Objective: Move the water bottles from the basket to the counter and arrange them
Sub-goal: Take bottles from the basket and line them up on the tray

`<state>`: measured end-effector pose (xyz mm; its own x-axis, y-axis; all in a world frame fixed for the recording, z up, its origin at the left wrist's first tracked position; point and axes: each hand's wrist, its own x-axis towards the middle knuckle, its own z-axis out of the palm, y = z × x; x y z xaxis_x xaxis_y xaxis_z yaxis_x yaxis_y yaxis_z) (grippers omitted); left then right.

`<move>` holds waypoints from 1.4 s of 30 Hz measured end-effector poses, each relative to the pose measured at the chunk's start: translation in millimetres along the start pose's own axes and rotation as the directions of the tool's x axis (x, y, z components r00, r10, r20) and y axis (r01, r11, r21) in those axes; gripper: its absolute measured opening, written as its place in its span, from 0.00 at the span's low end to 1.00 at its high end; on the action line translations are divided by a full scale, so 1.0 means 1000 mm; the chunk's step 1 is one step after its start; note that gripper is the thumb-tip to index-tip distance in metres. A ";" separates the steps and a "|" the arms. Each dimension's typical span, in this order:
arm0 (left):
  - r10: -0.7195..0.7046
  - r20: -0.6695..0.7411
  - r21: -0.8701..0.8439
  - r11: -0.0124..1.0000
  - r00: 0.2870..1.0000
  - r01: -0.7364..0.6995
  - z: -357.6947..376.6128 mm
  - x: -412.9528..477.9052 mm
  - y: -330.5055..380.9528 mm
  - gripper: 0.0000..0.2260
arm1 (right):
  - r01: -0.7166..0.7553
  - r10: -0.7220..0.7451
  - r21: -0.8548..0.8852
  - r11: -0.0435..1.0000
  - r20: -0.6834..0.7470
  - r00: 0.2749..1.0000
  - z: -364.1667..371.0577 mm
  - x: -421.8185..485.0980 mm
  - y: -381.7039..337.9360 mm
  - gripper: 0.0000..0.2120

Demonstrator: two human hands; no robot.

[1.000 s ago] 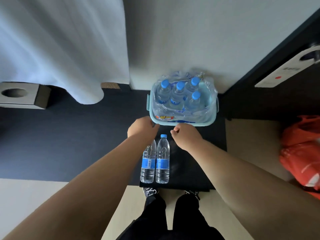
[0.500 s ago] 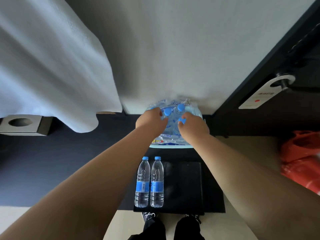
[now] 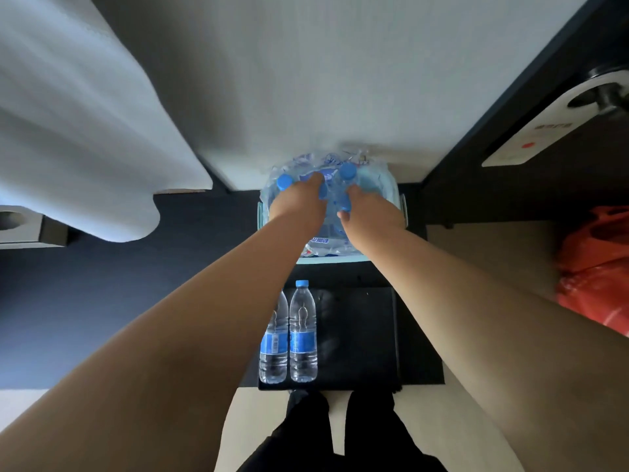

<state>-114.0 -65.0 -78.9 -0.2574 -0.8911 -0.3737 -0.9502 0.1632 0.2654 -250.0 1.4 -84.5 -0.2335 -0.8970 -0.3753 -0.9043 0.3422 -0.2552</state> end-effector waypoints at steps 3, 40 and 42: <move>0.021 -0.013 -0.016 1.000 1.000 -0.021 0.007 -0.008 0.001 0.16 | 0.019 -0.019 -0.038 0.999 0.003 1.000 0.000 -0.002 -0.001 0.15; 0.126 -0.114 -0.292 0.944 0.985 -0.155 -0.027 -0.207 -0.022 0.10 | 0.108 -0.074 0.290 0.951 -0.126 0.989 -0.047 -0.196 0.006 0.10; 0.091 -0.039 -0.286 0.953 0.995 -0.098 -0.008 -0.202 -0.025 0.11 | 0.057 -0.043 0.310 0.949 -0.052 0.998 -0.028 -0.193 0.013 0.10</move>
<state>-36.6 107.4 -3.1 -0.3354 -0.8884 -0.3135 -0.8302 0.1215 0.5440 -226.3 171.1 10.0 -0.2129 -0.9240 -0.3176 -0.7605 0.3608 -0.5398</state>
